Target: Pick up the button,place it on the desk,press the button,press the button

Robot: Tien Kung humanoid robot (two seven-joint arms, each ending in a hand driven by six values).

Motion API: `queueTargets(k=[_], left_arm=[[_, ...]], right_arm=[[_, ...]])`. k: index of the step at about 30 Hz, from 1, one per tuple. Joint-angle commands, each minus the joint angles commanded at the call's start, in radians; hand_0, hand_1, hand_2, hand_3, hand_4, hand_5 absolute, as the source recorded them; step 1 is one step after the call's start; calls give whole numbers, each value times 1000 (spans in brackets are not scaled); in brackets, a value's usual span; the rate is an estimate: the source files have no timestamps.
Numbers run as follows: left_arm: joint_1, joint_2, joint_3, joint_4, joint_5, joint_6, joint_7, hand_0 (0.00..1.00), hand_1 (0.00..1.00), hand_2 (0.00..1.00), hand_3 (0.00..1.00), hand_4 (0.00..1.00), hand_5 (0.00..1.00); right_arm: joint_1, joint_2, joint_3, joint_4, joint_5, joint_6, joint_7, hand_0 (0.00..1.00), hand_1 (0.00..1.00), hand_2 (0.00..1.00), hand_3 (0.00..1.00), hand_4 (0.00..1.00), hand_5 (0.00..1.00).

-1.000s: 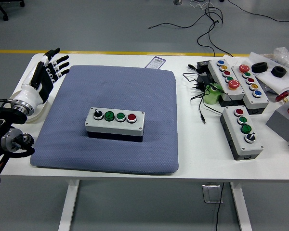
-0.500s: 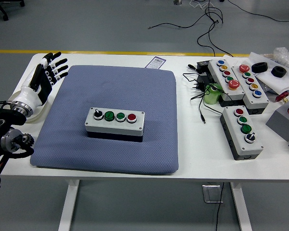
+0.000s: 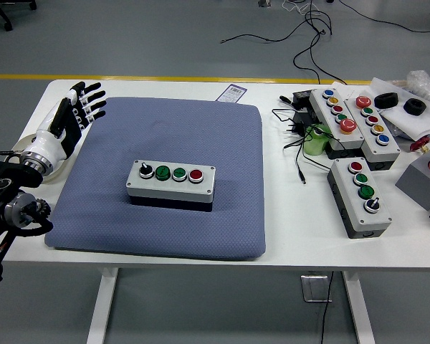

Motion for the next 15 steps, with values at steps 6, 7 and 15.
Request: queueTargets(k=[6,7,15], left_arm=[[-1,1,11,2,-3,3,2,850,885,893,849,572,998],[-2,1,13,2,-2,3,3,850,885,893,849,572,998],[-10,-3,42,6,0,30,-1,849,881,888,838,568,998]], right_arm=[[2,-5,1,0,-2,-1,-1,518,669,687,622,299,139],[3,-5,3,0,-3,-1,-1,518,669,687,622,299,139],[16,-8,7,0,-3,-6,-1,513,670,688,621,299,139]])
